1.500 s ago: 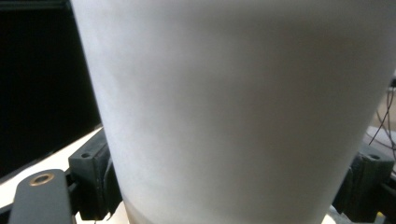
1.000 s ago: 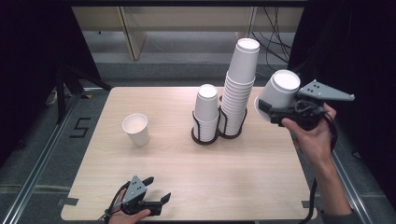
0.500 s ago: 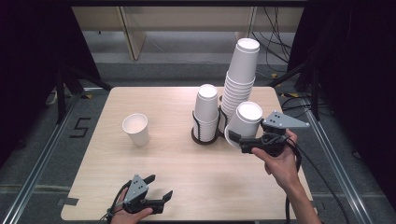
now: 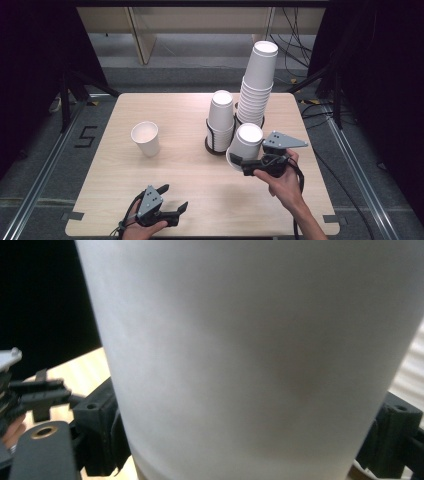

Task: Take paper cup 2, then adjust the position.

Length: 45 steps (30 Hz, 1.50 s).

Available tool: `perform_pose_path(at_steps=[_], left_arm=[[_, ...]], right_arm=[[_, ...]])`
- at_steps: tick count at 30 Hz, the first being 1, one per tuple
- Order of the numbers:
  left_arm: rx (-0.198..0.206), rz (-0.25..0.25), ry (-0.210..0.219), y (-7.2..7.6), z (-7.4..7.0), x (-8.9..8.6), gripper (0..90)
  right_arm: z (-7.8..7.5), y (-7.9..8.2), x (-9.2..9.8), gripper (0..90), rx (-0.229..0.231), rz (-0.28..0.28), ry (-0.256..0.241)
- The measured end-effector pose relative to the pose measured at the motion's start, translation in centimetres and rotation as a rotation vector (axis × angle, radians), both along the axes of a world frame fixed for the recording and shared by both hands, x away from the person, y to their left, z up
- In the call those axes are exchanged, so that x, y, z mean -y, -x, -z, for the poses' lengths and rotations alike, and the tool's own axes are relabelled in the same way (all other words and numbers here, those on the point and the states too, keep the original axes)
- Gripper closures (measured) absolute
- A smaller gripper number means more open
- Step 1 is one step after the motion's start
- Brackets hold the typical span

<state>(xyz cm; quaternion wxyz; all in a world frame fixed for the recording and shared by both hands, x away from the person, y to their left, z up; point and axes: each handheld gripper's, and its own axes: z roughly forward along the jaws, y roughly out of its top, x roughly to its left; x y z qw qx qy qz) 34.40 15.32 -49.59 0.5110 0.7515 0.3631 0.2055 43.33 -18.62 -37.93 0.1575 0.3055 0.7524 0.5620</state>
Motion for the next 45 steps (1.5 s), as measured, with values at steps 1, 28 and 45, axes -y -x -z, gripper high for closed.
perform_pose_path(at_steps=[1,28,45], left_arm=[[0.001,-0.003,-0.007,0.0,0.0,0.0,14.4],[-0.018,0.016,-0.003,-0.3,0.3,0.1,14.4],[0.040,0.127,0.085,0.2,0.2,2.3,14.3]], right_arm=[[0.2,0.1,-0.2,14.7,-0.015,-0.003,-0.002],[5.2,1.8,-4.9,14.6,-0.093,-0.180,0.068],[5.4,2.6,-6.7,14.6,-0.089,-0.209,0.059]])
